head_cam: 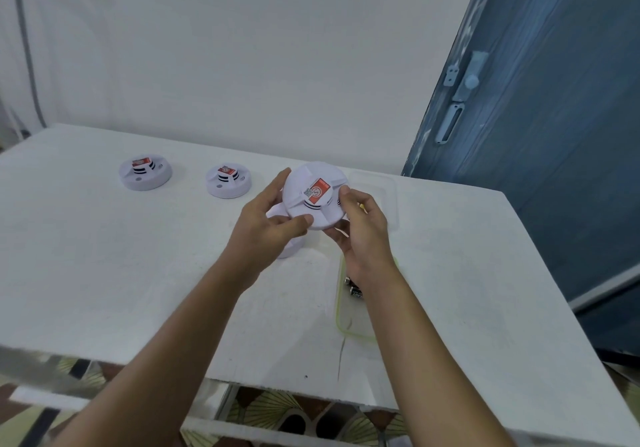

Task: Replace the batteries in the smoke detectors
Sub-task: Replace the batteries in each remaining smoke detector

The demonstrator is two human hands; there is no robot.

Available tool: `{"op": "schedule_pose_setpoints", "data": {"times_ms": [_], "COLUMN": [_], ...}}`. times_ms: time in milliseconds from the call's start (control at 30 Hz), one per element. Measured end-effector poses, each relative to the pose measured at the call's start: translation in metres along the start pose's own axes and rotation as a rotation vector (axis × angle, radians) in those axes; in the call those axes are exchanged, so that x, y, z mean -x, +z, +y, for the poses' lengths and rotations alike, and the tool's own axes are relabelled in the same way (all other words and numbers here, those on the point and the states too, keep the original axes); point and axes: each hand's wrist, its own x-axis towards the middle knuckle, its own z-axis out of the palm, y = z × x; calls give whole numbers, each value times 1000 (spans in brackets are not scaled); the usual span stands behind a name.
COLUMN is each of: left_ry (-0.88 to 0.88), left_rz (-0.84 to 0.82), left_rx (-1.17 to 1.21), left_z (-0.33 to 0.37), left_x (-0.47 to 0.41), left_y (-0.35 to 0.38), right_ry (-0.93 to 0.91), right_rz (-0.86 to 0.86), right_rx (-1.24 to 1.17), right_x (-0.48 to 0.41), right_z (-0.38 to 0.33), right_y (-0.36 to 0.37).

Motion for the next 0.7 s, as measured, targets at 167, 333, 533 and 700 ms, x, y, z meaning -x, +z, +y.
{"op": "schedule_pose_setpoints", "data": {"times_ms": [167,333,533,700], "left_ry": [-20,-21,-28,-27], "left_rz": [4,32,32,41], "left_rx": [63,83,89,89], "left_z": [-1,0,-2,-2], "left_x": [2,2,0,1], "left_y": [1,3,1,0], "right_ry": [-20,-36,-28,-15], "right_rz": [3,-8,-5,-2], "right_rx": [4,5,7,10], "right_x": [0,1,0,-1], "right_z": [2,4,4,5], "right_y": [0,0,2,4]}}
